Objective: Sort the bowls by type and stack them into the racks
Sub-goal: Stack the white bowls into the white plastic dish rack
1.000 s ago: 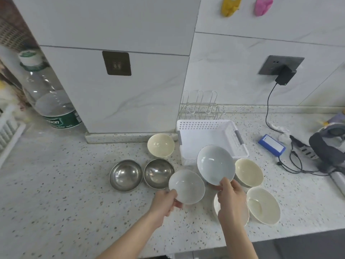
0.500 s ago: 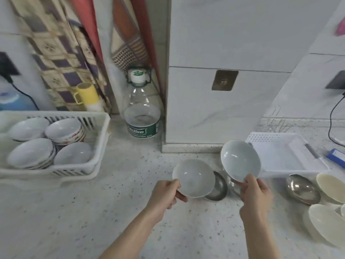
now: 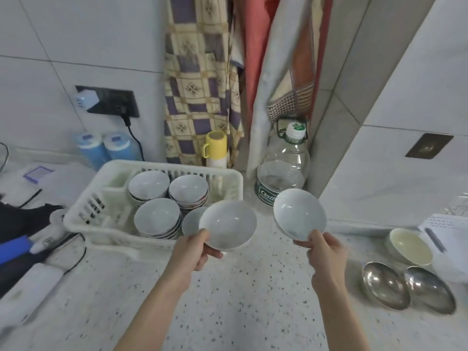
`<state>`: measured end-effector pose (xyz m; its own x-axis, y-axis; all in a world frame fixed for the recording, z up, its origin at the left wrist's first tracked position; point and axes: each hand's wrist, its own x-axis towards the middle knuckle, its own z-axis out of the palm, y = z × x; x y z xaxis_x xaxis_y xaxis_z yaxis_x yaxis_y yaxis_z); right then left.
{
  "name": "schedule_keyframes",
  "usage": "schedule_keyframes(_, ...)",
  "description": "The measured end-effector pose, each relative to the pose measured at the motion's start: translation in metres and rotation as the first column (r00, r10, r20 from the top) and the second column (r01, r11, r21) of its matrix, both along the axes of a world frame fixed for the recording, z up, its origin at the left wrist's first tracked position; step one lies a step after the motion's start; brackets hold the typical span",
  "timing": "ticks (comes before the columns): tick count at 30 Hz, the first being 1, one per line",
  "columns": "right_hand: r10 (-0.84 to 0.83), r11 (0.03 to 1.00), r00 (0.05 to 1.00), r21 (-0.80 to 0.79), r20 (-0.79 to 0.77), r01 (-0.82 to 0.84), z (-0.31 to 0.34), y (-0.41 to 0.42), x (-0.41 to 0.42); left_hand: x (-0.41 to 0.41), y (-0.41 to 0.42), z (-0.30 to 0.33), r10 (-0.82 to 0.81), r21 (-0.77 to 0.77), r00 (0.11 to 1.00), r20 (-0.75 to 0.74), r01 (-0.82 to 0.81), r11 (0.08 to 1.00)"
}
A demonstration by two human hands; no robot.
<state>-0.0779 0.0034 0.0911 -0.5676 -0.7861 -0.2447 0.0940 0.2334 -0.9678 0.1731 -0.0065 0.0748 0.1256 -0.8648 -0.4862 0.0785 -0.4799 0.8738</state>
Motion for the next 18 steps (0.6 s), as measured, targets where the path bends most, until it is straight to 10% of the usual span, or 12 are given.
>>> schedule_keyframes(18, 0.494, 0.870, 0.751, 0.258, -0.438, -0.421, -0.030, -0.085, 0.132, 0.100, -0.049, -0.004, 0.203, -0.109, 0.976, -0.074, -0.210, 0.972)
